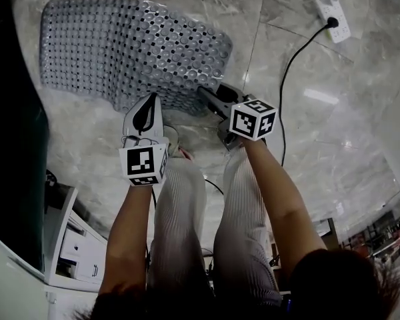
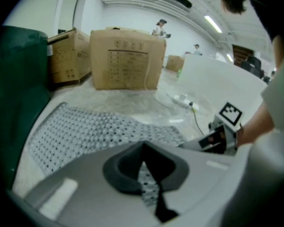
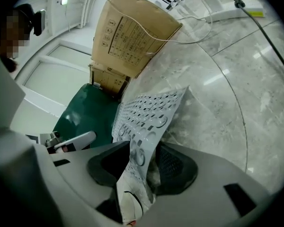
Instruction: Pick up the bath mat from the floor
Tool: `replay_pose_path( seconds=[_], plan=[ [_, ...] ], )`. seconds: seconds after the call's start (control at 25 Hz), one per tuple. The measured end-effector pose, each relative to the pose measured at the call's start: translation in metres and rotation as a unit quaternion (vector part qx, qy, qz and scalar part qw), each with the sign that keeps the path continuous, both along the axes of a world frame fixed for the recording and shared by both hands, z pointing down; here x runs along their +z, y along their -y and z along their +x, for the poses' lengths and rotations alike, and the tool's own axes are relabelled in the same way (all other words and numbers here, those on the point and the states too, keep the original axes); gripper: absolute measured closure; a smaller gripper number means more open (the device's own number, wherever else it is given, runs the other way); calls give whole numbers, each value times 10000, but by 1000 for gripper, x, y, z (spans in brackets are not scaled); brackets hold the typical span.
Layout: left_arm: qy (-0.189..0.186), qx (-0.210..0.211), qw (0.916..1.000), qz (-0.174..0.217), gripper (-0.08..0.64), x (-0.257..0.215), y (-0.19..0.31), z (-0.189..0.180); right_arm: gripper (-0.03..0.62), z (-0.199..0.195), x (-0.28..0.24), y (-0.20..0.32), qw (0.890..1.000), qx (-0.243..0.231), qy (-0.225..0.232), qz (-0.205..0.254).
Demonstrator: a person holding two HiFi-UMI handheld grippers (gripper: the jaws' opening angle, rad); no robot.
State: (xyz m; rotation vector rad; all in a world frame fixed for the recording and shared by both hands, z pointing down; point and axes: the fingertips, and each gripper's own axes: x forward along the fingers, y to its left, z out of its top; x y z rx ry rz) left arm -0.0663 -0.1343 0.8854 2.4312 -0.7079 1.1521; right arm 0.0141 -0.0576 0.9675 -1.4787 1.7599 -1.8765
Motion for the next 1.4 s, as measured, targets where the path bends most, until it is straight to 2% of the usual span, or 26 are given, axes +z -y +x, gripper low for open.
replay_pose_path(
  seconds=[0.44, 0.64, 1.04, 1.4],
  plan=[
    [-36, -297, 9995, 59, 554, 2, 11, -28, 431, -14, 3, 19, 9997, -200, 38, 156],
    [-37, -452, 9990, 40, 554, -4, 13, -41, 454, -12, -5, 21, 9996, -221, 16, 149],
    [-80, -762, 9970, 118, 554, -52, 28, -62, 543, -19, -48, 32, 9983, -452, -359, -80],
    [-48, -1000, 9947, 233, 554, -98, 48, -84, 568, -34, -89, 54, 9971, -521, -485, -271]
  ],
)
